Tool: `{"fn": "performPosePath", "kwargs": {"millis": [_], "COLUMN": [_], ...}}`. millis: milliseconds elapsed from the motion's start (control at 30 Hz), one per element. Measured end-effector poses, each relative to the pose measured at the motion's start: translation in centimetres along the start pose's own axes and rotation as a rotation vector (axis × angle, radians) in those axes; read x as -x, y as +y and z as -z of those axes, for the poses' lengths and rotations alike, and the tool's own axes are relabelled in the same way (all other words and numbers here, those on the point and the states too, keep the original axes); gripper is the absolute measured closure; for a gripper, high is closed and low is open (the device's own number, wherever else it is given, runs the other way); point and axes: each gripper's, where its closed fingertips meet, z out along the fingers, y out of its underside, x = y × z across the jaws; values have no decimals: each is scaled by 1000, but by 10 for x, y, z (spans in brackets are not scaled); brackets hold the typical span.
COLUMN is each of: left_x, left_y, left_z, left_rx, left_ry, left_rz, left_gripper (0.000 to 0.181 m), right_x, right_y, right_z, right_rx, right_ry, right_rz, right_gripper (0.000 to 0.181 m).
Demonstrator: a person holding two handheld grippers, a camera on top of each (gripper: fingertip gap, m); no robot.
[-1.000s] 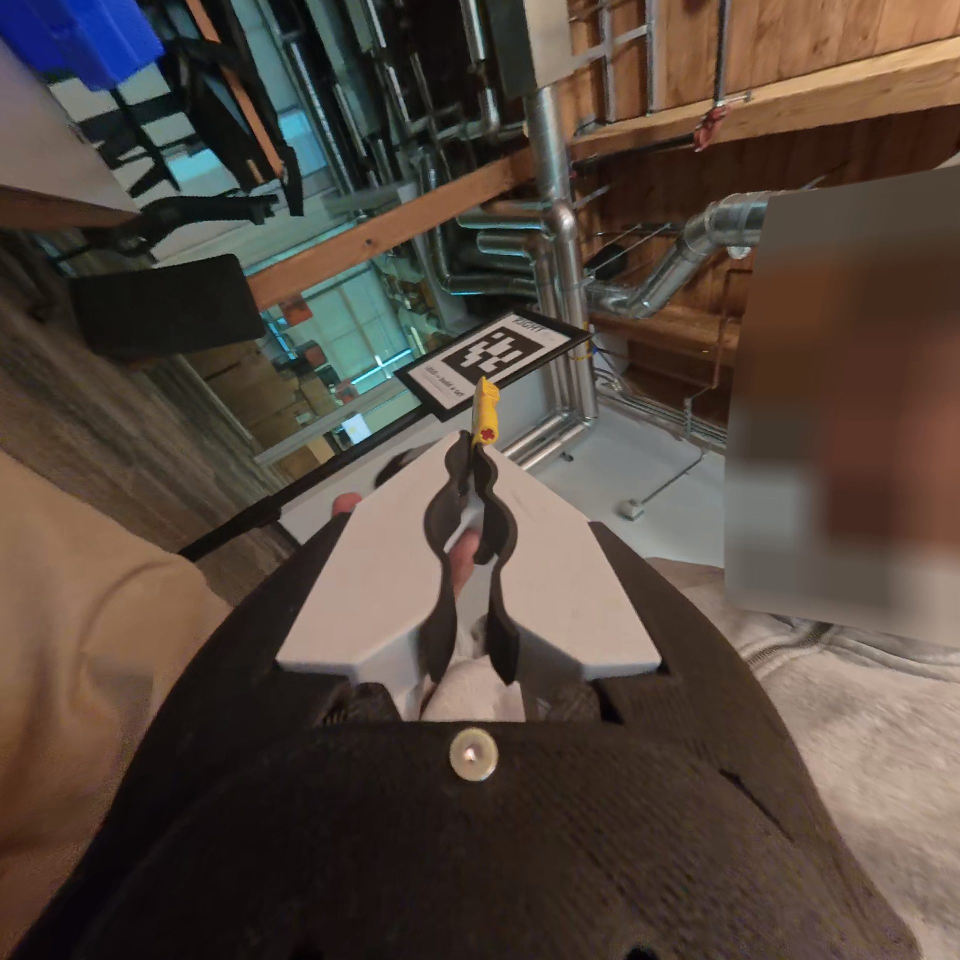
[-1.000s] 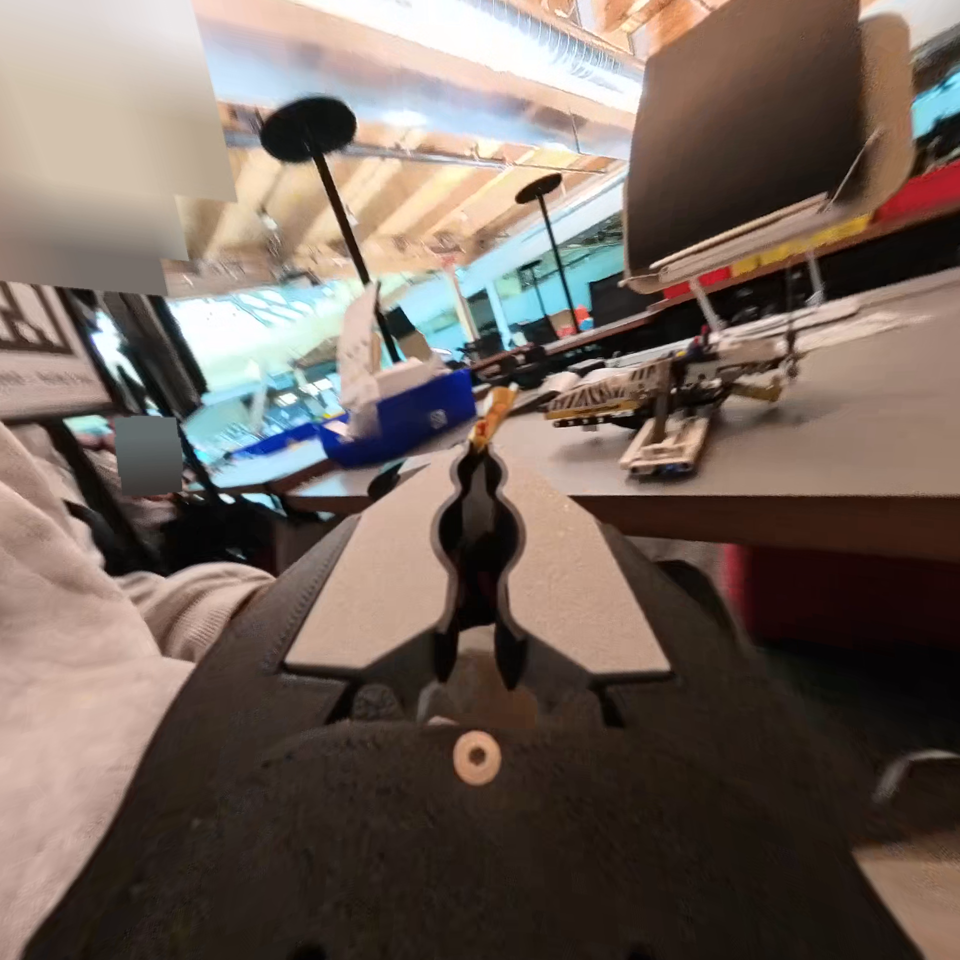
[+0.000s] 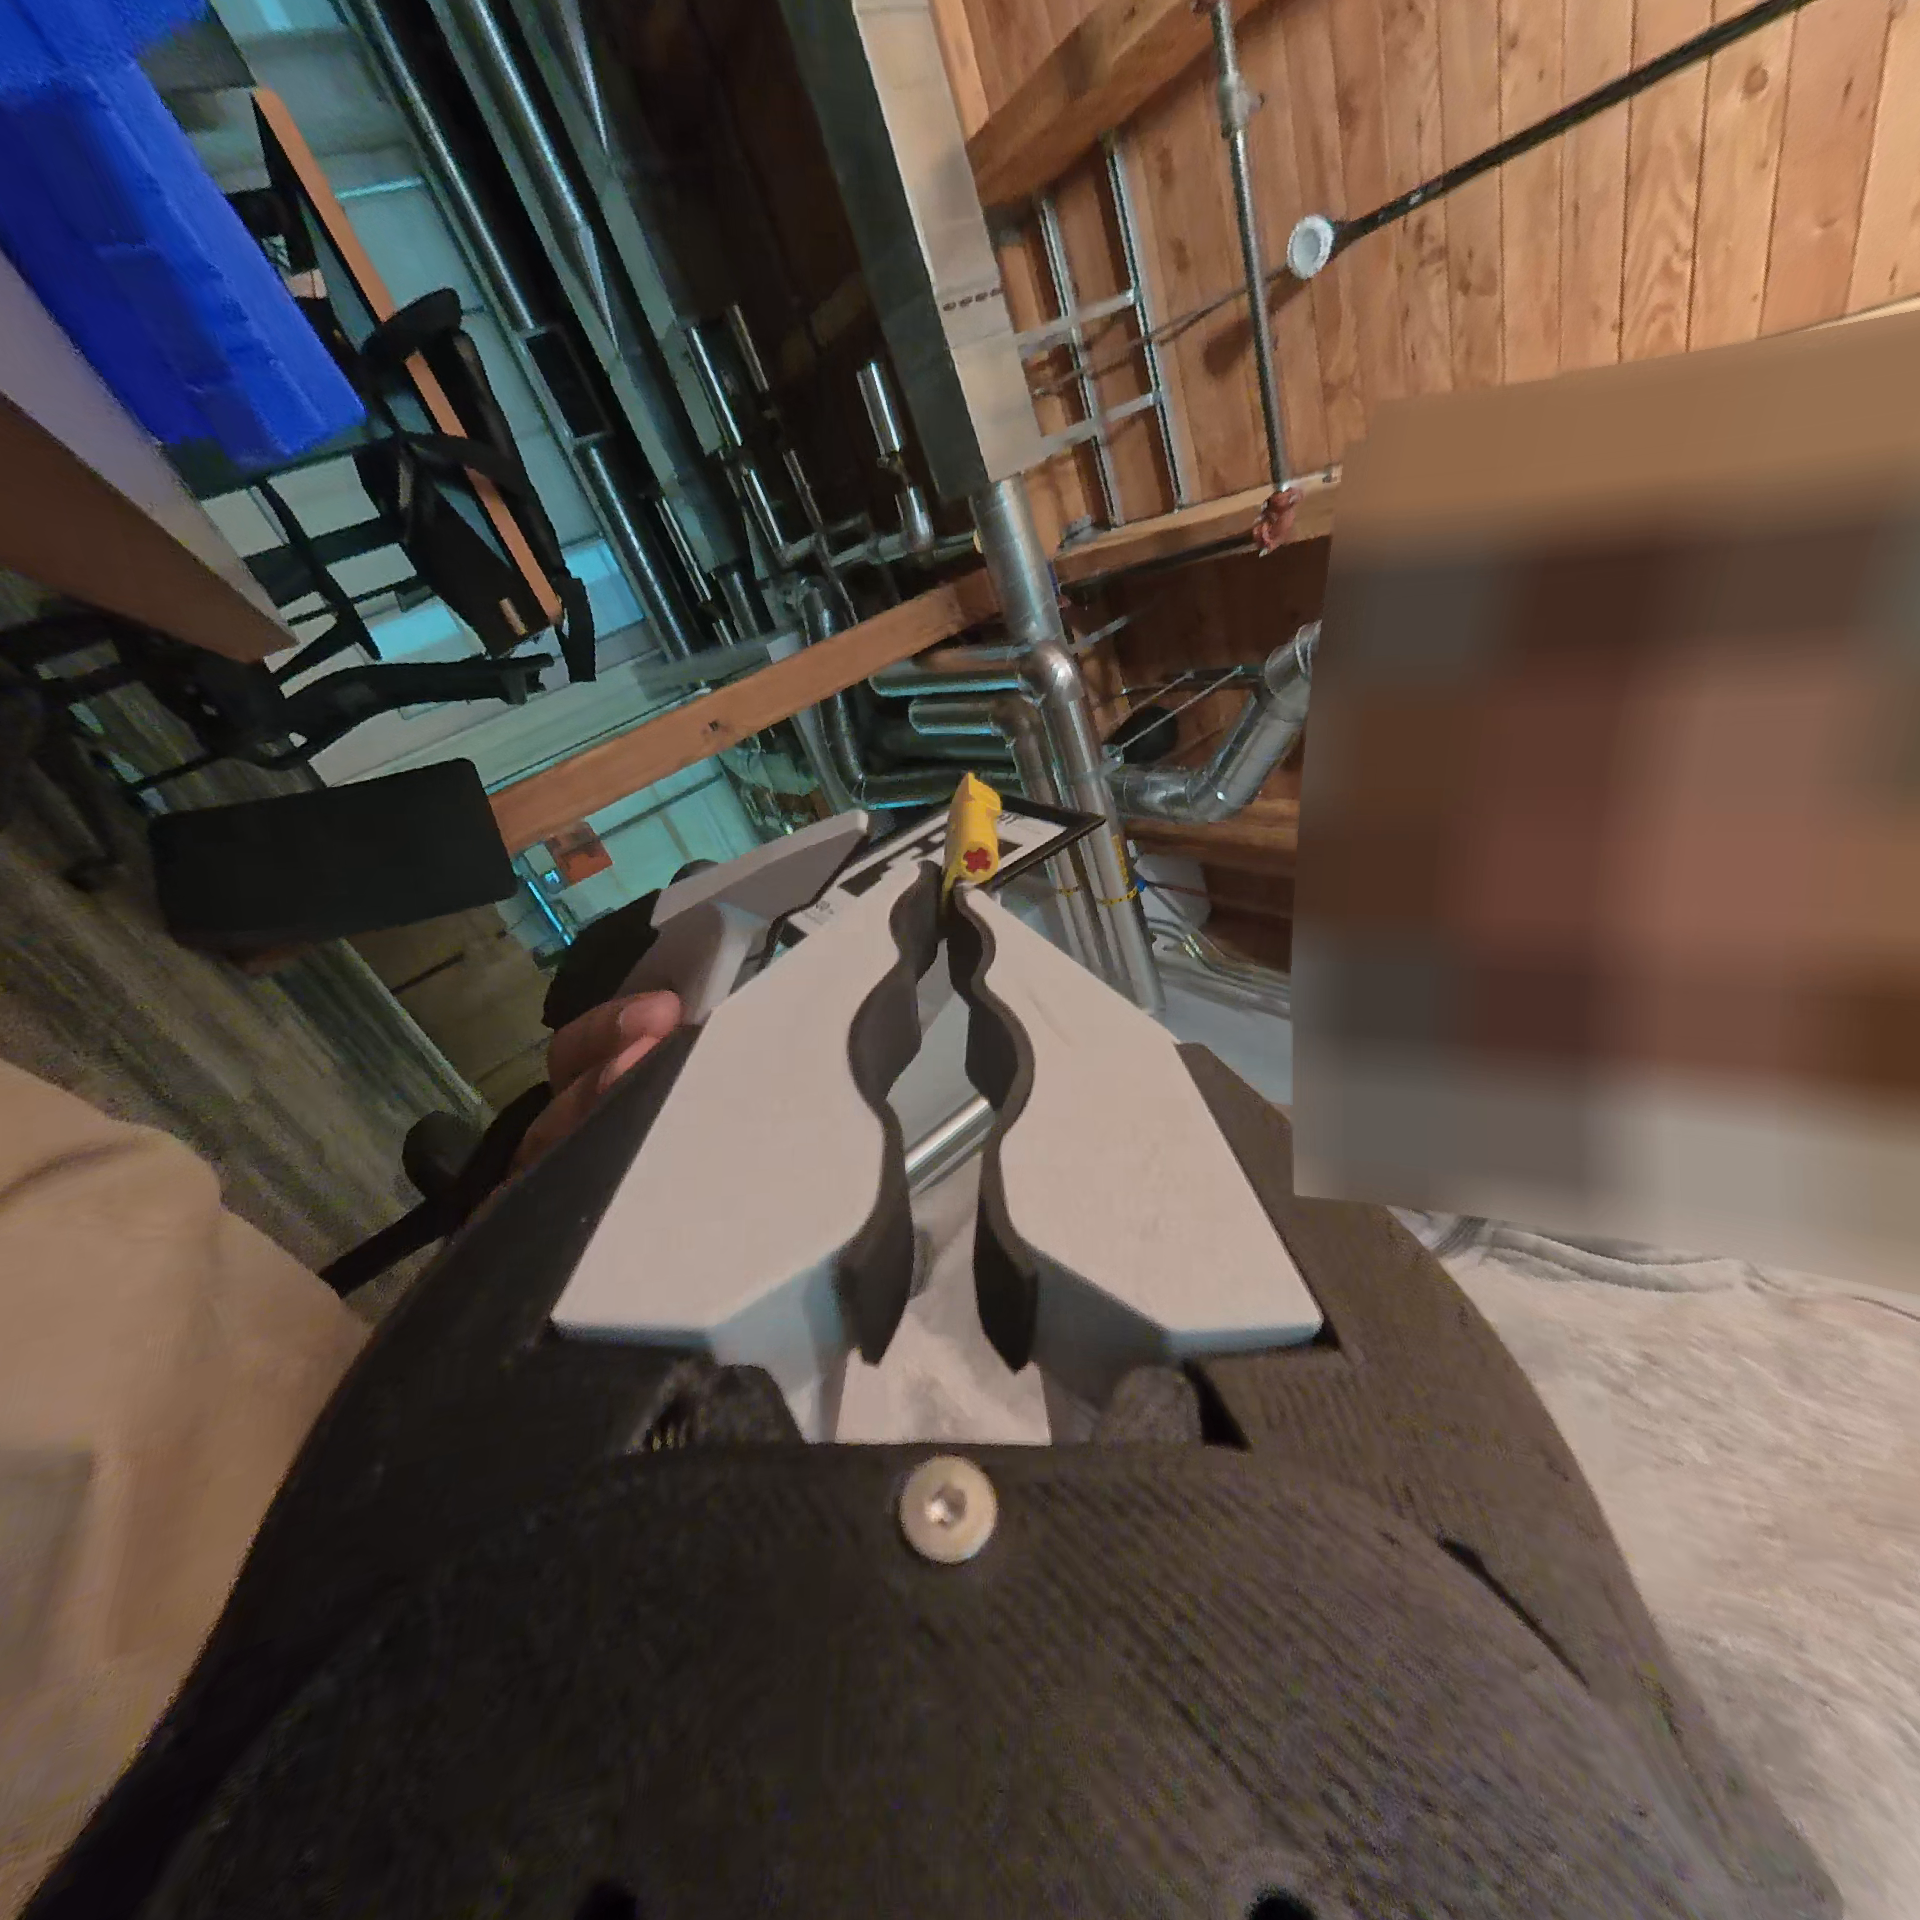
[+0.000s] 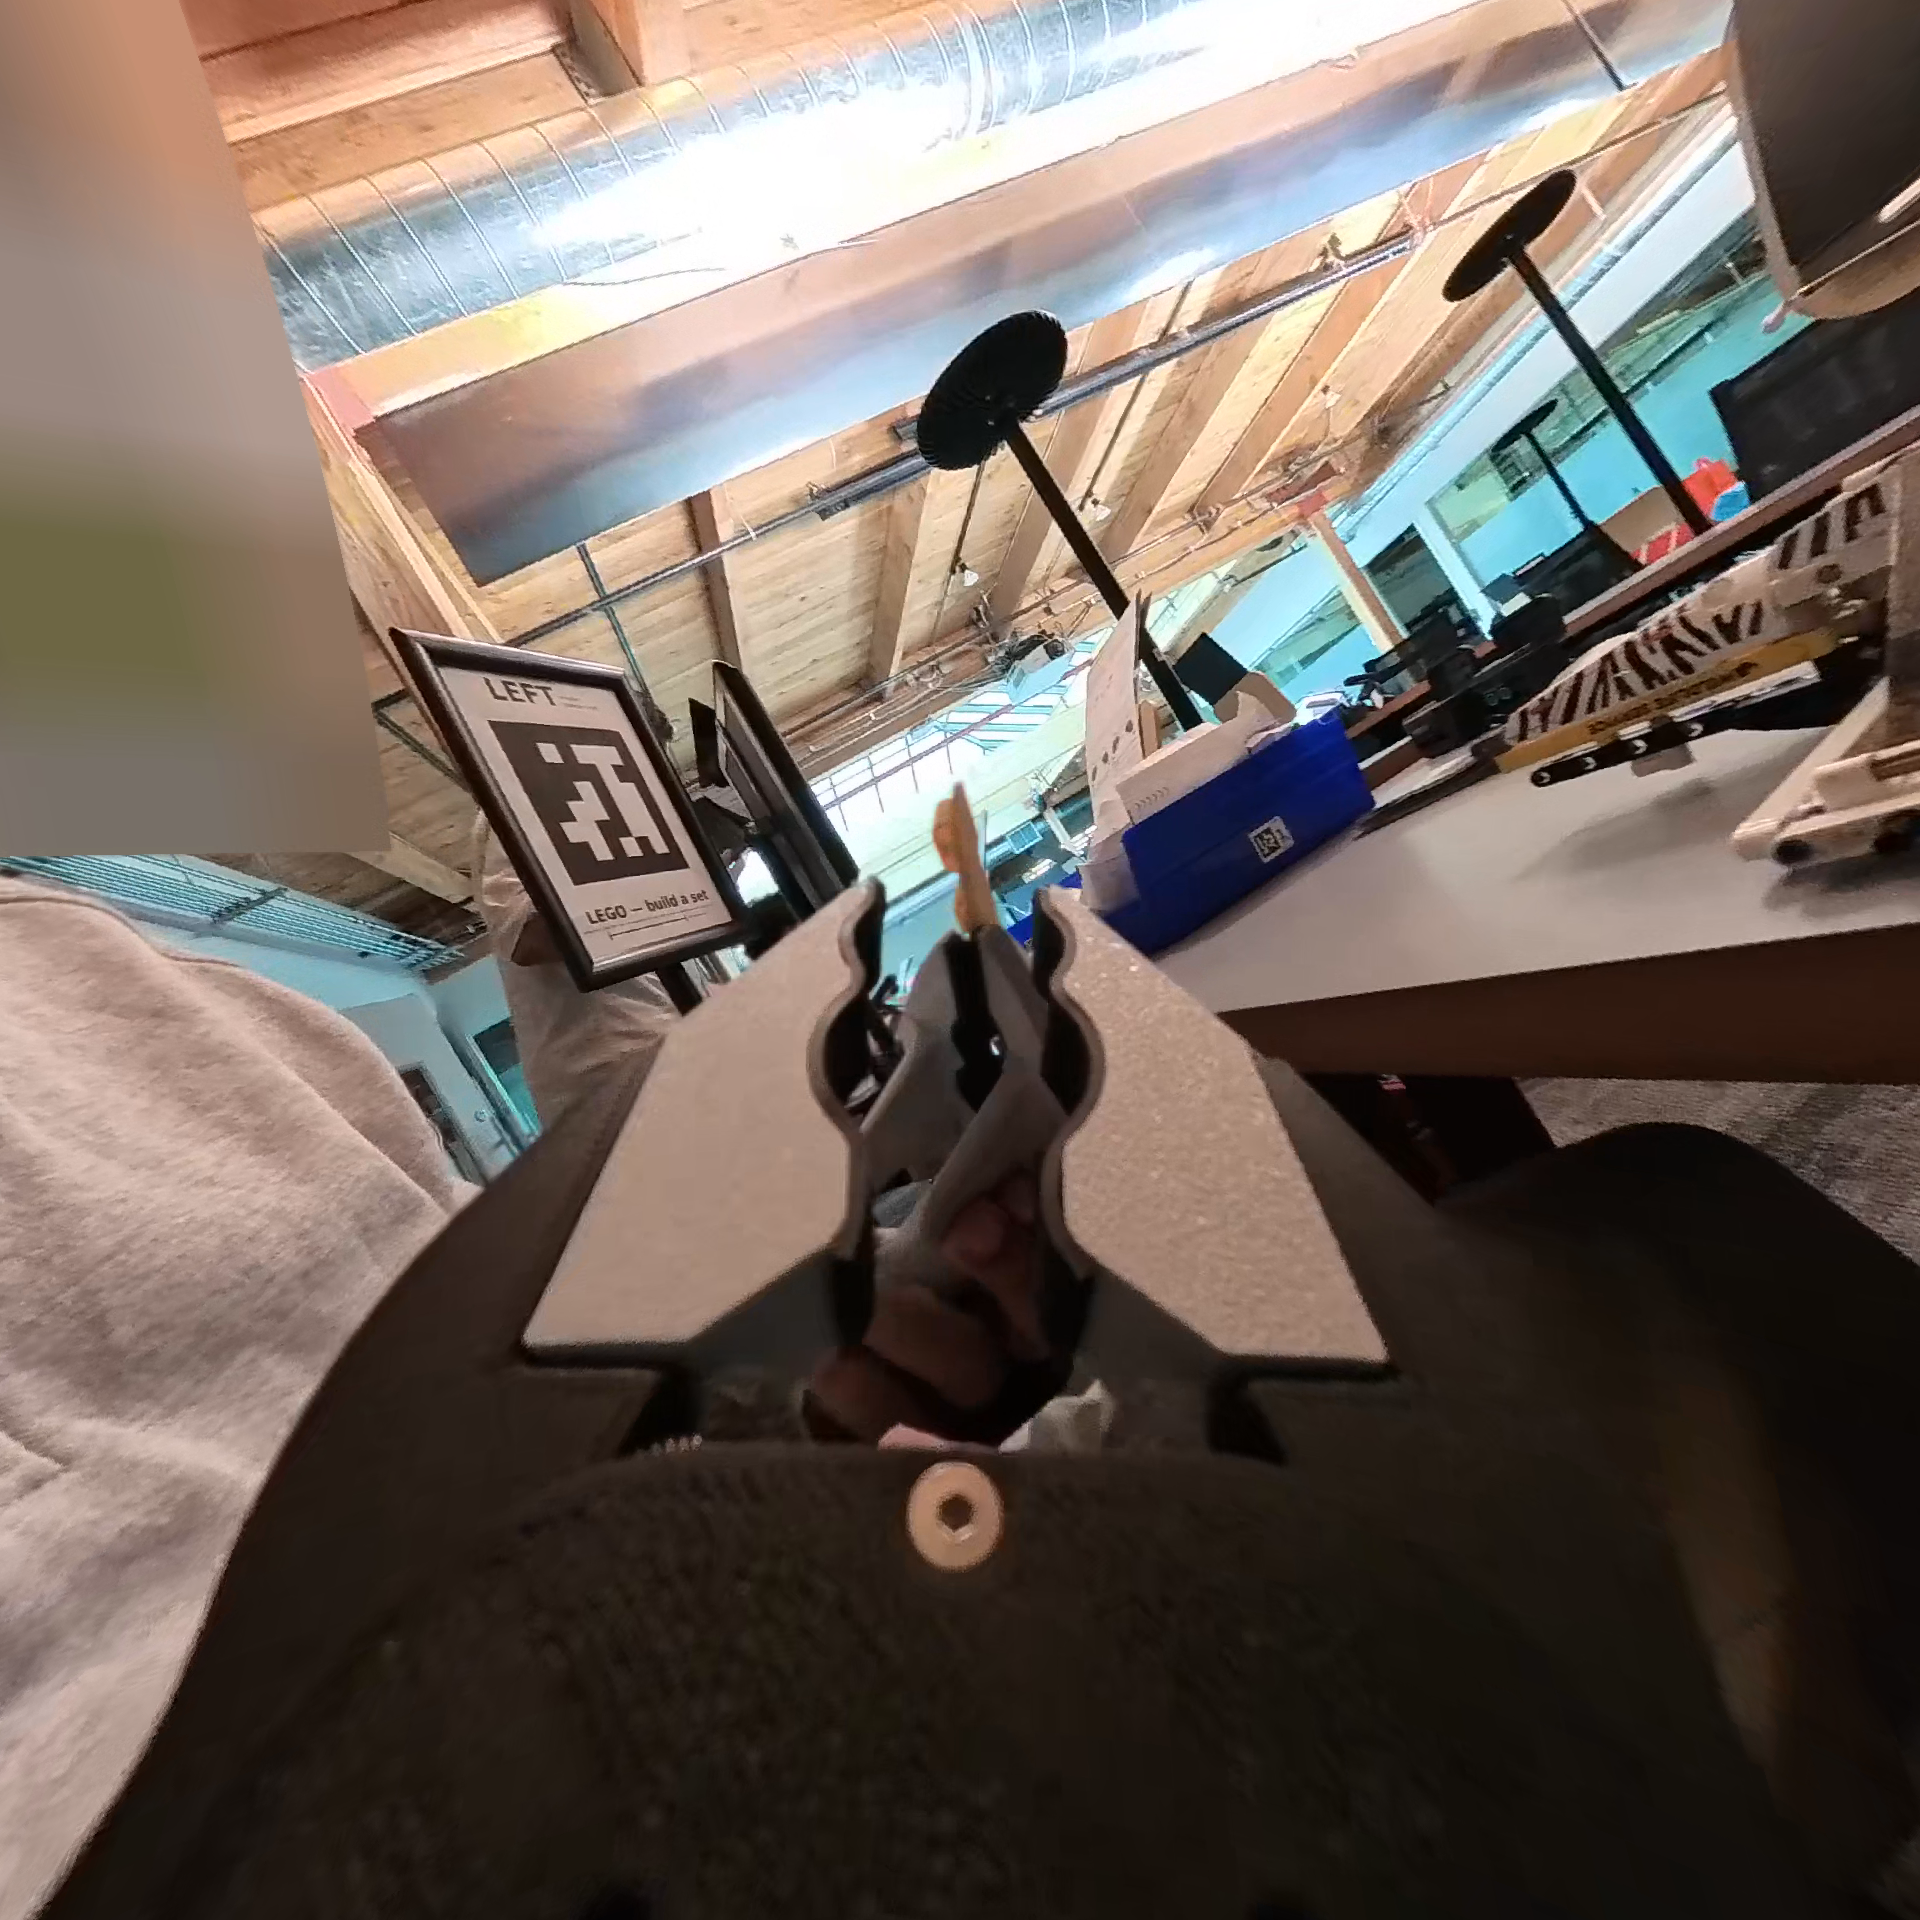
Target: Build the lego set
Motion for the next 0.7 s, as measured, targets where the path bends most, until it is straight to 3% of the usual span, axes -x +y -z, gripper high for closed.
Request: {"fn": "performPosePath", "kwargs": {"millis": [33,133,233,567,633,700], "left_x": [0,3,5,6,9,10], "left_y": [-2,4,12,15,7,-5], "left_z": [1,-1,-6,-7,-2,6], "left_rx": [-9,15,46,68,38,-5], "left_ry": [3,-4,-7,-2,-21,-66], "left_rz": [5,16,27,33,69,33], "left_gripper": [181,181,181,180,160,160], "right_x": [0,1,1,0,-2,-9], "right_y": [1,2,1,-4,-7,-11], "right_z": [0,-1,0,1,2,4], "right_rx": [6,16,17,11,17,22], "right_ry": [2,18,26,45,51,73], "right_rz": [3,31,56,61,43,9], "right_gripper": [156,162,180,181,181,181]}}
